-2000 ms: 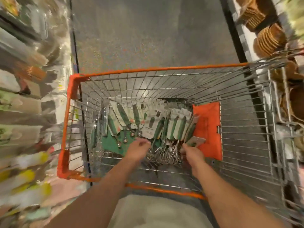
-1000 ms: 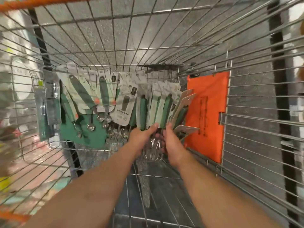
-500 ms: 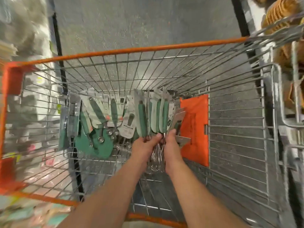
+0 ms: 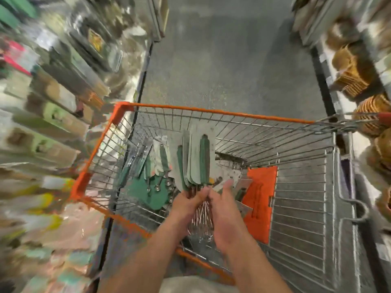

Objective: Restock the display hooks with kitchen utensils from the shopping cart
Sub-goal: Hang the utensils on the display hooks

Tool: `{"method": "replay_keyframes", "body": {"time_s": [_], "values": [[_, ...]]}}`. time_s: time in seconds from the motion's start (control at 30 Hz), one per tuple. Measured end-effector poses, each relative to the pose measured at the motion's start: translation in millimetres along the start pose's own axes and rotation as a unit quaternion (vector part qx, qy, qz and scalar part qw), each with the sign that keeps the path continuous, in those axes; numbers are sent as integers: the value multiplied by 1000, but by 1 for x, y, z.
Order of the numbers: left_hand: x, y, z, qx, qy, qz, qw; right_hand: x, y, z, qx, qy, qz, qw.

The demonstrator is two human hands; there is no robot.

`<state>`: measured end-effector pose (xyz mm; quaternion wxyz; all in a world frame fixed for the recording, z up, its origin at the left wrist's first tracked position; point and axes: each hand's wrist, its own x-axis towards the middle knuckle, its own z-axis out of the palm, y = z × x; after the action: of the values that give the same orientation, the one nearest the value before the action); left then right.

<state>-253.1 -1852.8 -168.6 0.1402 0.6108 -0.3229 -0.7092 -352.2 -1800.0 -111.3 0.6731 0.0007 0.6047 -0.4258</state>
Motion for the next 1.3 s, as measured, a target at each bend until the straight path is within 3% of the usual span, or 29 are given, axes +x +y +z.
{"method": "replay_keyframes", "body": {"time_s": [0.23,0.47,0.67,0.9,1.13,1.3], "values": [[-50,22,-39,-145,6,91,985,-44,-9,51,3,-41,-107,993],[-124,-7,-121,-236,63,176,954,-95,30,134,-144,-36,-122,981],[-186,-52,-193,-304,159,198,918,-110,71,211,-256,-113,-166,946],[-242,-87,-254,-304,309,227,872,-130,107,316,-335,-295,-158,881],[-289,-96,-295,-401,426,234,777,-161,157,390,-383,-458,-142,789],[-318,-121,-300,-456,499,245,695,-178,203,414,-417,-534,-128,724]]}}
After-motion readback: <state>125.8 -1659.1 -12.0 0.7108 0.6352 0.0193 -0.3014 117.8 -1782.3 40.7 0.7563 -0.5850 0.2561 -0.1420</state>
